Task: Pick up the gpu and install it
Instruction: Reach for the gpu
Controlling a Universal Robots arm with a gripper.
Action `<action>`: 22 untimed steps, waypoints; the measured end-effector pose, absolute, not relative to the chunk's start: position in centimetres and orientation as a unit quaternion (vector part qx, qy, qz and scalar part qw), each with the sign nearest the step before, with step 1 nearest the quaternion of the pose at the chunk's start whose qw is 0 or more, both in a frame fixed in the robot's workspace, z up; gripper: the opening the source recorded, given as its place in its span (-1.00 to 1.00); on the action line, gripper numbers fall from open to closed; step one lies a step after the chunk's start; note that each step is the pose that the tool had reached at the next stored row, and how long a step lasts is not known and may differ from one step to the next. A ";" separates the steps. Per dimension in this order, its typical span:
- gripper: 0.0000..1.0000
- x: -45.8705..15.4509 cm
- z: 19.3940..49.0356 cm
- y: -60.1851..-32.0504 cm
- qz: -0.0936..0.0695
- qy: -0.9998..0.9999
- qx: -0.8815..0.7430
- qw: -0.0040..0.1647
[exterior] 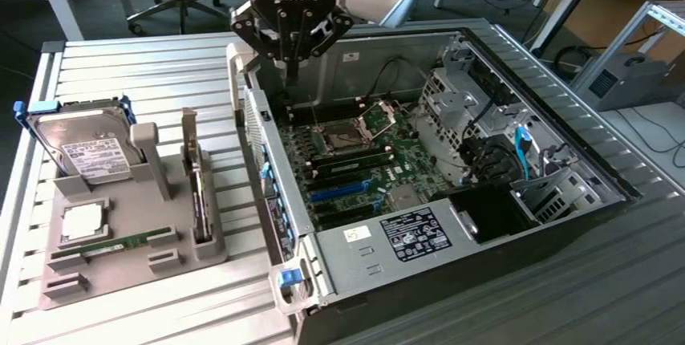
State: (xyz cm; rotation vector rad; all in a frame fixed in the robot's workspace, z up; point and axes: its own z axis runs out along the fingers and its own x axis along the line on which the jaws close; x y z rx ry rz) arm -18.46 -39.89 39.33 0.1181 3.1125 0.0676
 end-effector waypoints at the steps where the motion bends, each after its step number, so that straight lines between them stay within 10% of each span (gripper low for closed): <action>1: -0.79 -18.7 39.3 -39.9 0.022 0.999 0.038 0.013; 22: -0.79 -24.0 39.3 -39.9 0.022 0.999 0.038 0.013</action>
